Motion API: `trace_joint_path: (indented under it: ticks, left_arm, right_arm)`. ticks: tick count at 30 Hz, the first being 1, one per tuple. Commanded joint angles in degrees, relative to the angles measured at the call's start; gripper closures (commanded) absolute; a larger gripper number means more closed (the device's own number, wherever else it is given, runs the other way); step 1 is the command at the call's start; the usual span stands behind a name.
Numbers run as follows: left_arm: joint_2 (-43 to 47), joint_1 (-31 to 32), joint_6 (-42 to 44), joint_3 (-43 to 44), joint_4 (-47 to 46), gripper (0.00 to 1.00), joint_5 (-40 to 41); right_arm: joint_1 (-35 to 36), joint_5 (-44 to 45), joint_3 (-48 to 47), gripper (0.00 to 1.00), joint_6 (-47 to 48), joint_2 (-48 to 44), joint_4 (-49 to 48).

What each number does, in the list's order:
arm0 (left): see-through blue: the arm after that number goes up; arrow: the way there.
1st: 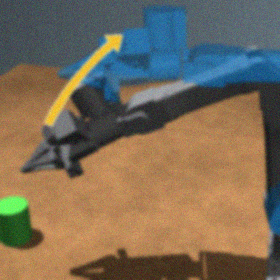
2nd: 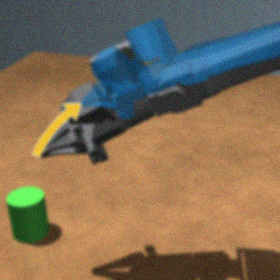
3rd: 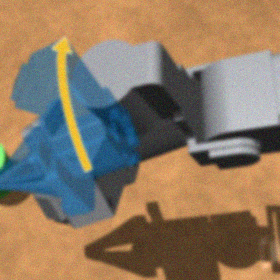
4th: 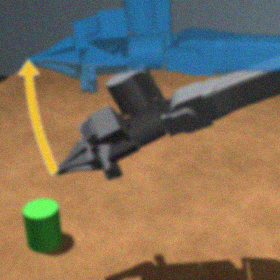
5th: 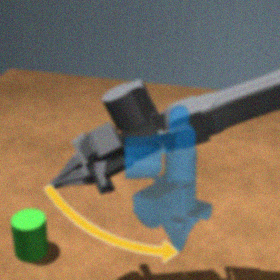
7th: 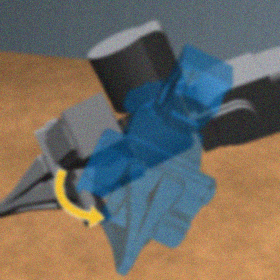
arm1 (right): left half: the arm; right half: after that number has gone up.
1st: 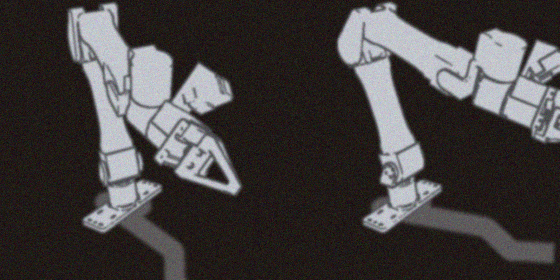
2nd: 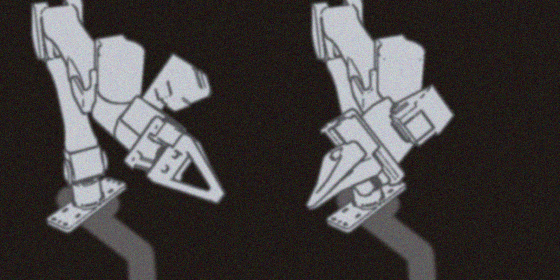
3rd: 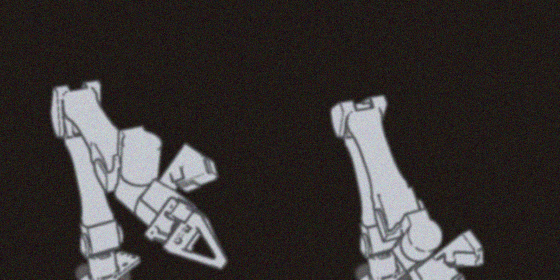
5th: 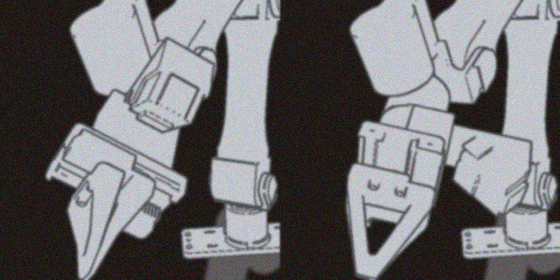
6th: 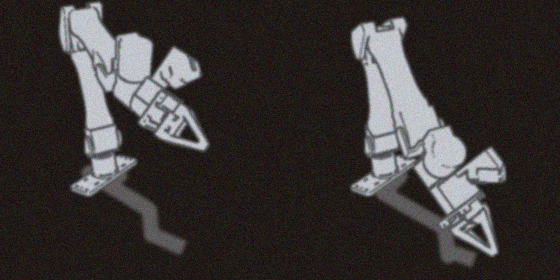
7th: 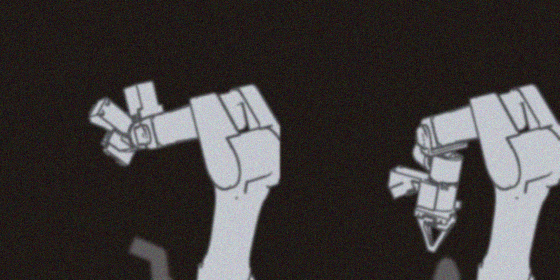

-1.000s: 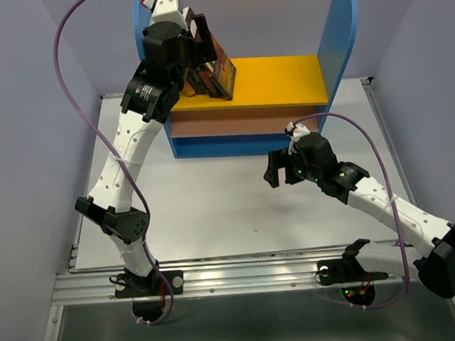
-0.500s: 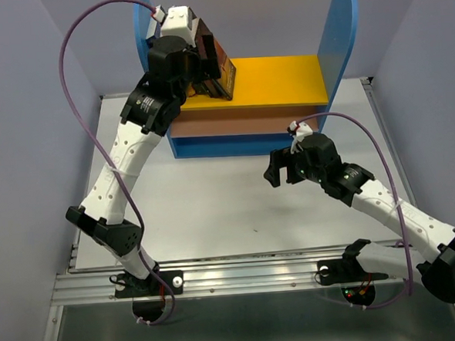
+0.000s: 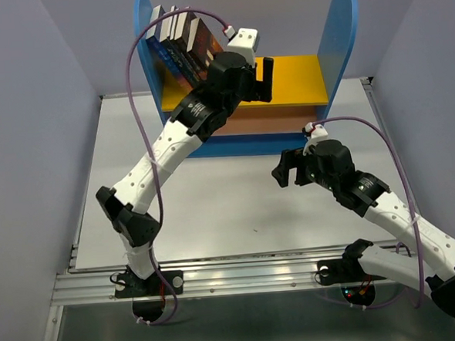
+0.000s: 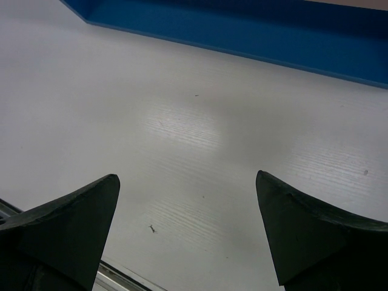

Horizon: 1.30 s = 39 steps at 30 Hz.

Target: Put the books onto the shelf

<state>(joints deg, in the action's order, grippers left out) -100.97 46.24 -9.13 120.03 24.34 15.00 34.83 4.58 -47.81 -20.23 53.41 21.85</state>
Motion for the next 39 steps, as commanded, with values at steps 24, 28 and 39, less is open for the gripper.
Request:
trace_joint_path:
  ticks: [24,28,39]
  left_arm:
    - [-16.5,-5.6,-1.6,12.5,7.2,0.93,13.3]
    - [-16.4,-7.3,-1.8,12.0,7.6,0.93,13.2]
    - [-16.1,-8.9,-0.7,11.9,8.5,0.94,14.3]
  right_arm:
    - [-0.4,7.9,0.3,0.0,-1.0,-0.6,1.5]
    - [-0.4,8.2,0.0,0.0,-1.0,-0.2,1.5]
    - [-0.4,8.1,-0.7,0.0,-1.7,1.3,1.4]
